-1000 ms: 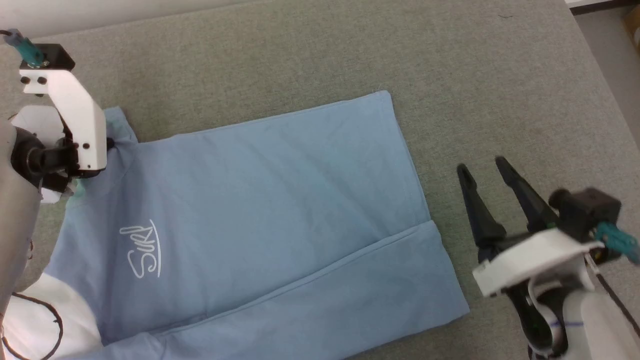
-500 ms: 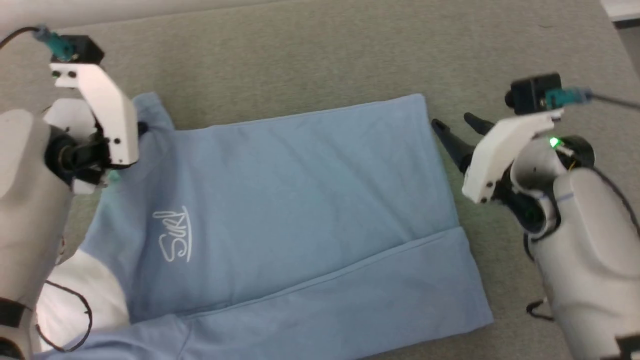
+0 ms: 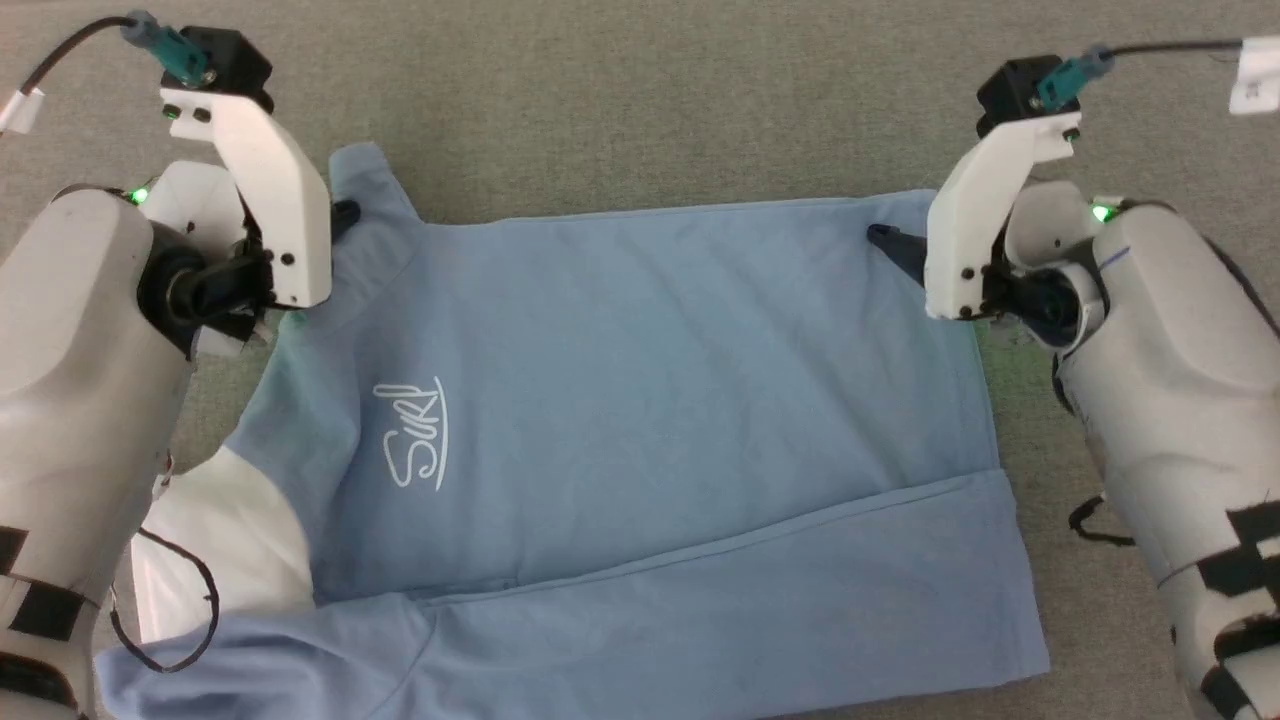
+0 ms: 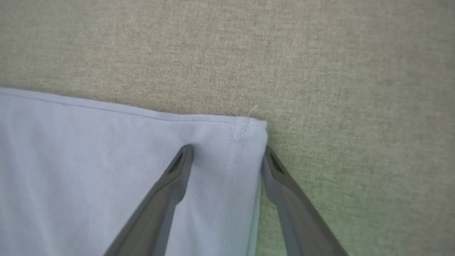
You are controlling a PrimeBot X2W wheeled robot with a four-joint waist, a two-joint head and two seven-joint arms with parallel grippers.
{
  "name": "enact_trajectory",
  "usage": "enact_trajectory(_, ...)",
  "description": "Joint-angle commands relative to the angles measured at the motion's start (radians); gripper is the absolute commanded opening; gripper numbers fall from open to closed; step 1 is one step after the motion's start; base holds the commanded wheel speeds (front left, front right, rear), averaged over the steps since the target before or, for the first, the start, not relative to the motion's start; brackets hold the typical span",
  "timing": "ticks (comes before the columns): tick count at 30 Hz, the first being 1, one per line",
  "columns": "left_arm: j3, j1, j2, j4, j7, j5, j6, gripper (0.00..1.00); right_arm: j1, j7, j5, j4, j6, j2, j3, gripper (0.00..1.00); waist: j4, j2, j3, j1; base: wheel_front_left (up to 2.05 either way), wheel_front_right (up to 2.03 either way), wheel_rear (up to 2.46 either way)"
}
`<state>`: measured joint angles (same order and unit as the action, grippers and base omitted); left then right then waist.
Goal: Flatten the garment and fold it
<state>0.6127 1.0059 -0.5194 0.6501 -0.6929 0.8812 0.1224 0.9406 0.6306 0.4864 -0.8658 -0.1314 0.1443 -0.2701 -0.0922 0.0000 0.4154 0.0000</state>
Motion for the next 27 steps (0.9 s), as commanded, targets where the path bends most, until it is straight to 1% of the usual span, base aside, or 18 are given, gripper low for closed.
enact_trajectory(1,0.008,0.012,0.006,-0.005,0.009,0.008,0.006,0.00,-0.037,0.058,0.010,-0.062,0.001,-0.015,-0.026,0.42,0.005,0.0000,0.002,0.0000,0.00,0.00,0.00)
enact_trajectory(2,0.012,0.011,0.006,-0.004,0.012,0.010,0.006,0.00,-0.033,0.084,0.017,-0.081,0.001,-0.017,-0.033,0.19,0.005,0.0000,0.000,0.0000,0.00,0.00,0.00)
enact_trajectory(3,0.015,0.010,0.006,-0.004,0.015,0.013,0.007,0.00,-0.029,0.102,0.022,-0.094,0.001,-0.019,-0.039,0.00,0.005,0.0000,-0.002,0.0000,0.00,0.00,0.00)
enact_trajectory(5,0.020,0.008,0.003,-0.003,0.028,0.016,0.007,0.00,-0.018,0.094,0.028,-0.094,0.001,-0.017,-0.050,0.00,0.004,0.0000,-0.008,0.0000,0.00,0.00,0.00)
enact_trajectory(9,0.022,0.012,-0.014,0.001,0.087,0.007,0.008,0.00,0.008,-0.032,0.041,-0.051,0.001,0.004,-0.055,0.00,0.000,0.0000,-0.034,0.0000,0.00,0.00,0.00)
enact_trajectory(10,0.022,0.012,-0.014,0.001,0.087,0.007,0.008,0.00,0.008,-0.032,0.041,-0.051,0.001,0.004,-0.055,0.00,0.000,0.0000,-0.034,0.0000,0.00,0.00,0.00)
enact_trajectory(14,0.014,0.012,-0.022,0.000,0.158,0.005,0.008,0.00,0.011,-0.153,0.059,-0.004,0.001,0.034,-0.059,0.00,0.003,0.0000,-0.080,0.0000,0.00,0.00,0.00)
enact_trajectory(17,0.003,-0.014,-0.034,-0.021,0.219,0.008,0.008,0.00,-0.020,-0.221,0.076,0.039,0.001,0.054,-0.065,0.00,0.007,0.0000,-0.127,0.0000,0.00,0.00,0.00)
enact_trajectory(20,-0.020,-0.078,-0.051,-0.068,0.292,0.023,0.006,0.00,-0.086,-0.265,0.094,0.090,0.001,0.079,-0.083,0.00,0.015,0.0000,-0.176,0.0000,0.00,0.00,0.00)
enact_trajectory(23,-0.052,-0.194,-0.072,-0.145,0.367,0.049,-0.021,0.00,-0.186,-0.296,0.116,0.147,0.001,0.105,-0.097,0.00,0.024,0.0000,-0.226,0.0000,0.00,0.00,0.00)
enact_trajectory(27,-0.078,-0.408,-0.104,-0.292,0.438,0.084,-0.087,0.00,-0.333,-0.326,0.147,0.219,0.001,0.130,-0.111,0.00,0.038,0.0000,-0.282,0.0000,0.00,0.00,0.00)
